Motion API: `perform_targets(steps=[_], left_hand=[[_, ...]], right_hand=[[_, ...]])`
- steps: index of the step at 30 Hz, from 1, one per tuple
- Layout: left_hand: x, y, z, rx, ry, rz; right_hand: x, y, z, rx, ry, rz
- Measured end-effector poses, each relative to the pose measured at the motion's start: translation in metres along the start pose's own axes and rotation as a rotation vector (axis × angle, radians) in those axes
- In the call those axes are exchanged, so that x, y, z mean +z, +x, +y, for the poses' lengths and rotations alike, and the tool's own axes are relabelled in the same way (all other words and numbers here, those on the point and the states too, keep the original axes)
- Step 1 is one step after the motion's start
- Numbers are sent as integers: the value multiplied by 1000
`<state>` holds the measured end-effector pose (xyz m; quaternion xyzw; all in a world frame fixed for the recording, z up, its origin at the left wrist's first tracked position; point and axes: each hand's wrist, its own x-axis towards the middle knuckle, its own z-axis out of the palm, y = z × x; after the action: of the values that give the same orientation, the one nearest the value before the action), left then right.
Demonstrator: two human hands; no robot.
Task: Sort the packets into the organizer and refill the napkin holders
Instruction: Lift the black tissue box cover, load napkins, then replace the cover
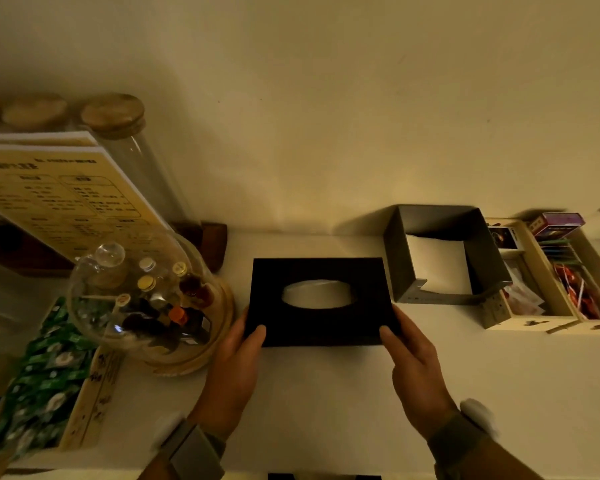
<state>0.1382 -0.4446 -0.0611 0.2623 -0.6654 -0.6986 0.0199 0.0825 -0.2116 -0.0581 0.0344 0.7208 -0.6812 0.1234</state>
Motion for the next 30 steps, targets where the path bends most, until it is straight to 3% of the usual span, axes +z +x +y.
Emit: perform_targets(steps=[11, 24, 30], left_hand=[[26, 80, 30, 143, -9, 65], [41, 100, 22, 130, -35, 111], [44, 102, 19, 145, 81, 133]], right_hand=[[24, 74, -9, 44, 10, 118], [25, 97, -4, 84, -20, 187], [27, 99, -3, 83, -25, 200]])
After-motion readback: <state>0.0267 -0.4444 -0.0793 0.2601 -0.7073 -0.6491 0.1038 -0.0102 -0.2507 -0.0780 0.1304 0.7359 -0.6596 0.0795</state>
